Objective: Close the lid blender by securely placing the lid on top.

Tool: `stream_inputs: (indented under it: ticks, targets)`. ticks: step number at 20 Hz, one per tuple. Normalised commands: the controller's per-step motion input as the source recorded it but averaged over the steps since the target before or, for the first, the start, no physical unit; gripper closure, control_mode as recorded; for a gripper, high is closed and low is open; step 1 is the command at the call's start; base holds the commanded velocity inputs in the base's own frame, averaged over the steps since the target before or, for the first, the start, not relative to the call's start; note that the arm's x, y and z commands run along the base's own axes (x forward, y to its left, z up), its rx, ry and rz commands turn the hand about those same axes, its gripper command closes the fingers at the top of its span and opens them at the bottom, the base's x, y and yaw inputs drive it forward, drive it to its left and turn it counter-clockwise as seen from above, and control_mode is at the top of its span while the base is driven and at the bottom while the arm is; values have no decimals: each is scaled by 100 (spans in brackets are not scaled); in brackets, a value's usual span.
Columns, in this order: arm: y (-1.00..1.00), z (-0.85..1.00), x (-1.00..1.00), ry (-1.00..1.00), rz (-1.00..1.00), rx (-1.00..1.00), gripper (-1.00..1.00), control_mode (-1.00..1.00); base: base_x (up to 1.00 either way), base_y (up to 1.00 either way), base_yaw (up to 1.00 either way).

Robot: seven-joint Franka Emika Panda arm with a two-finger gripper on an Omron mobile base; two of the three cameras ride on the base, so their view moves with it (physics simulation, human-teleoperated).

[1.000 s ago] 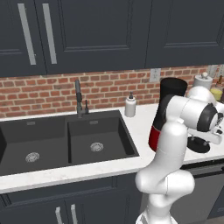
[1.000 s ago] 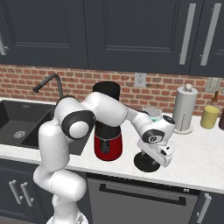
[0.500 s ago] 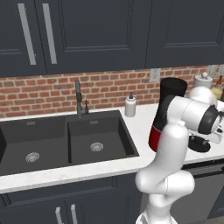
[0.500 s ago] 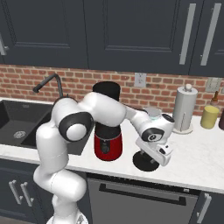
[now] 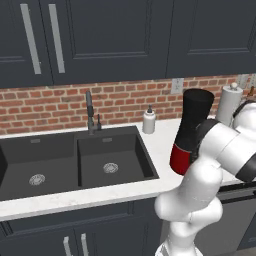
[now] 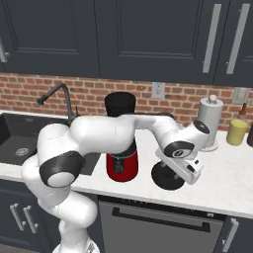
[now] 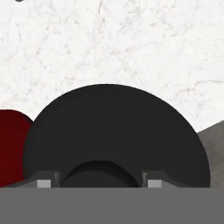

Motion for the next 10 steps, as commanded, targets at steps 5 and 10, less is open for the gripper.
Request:
stream_inputs:
  ticks: [5,10]
  targets:
    - [14,100,-48,-11,0,0,100,-100,0,0,0]
    - [42,100,-25,-2,0,0,100,-100,0,0,0]
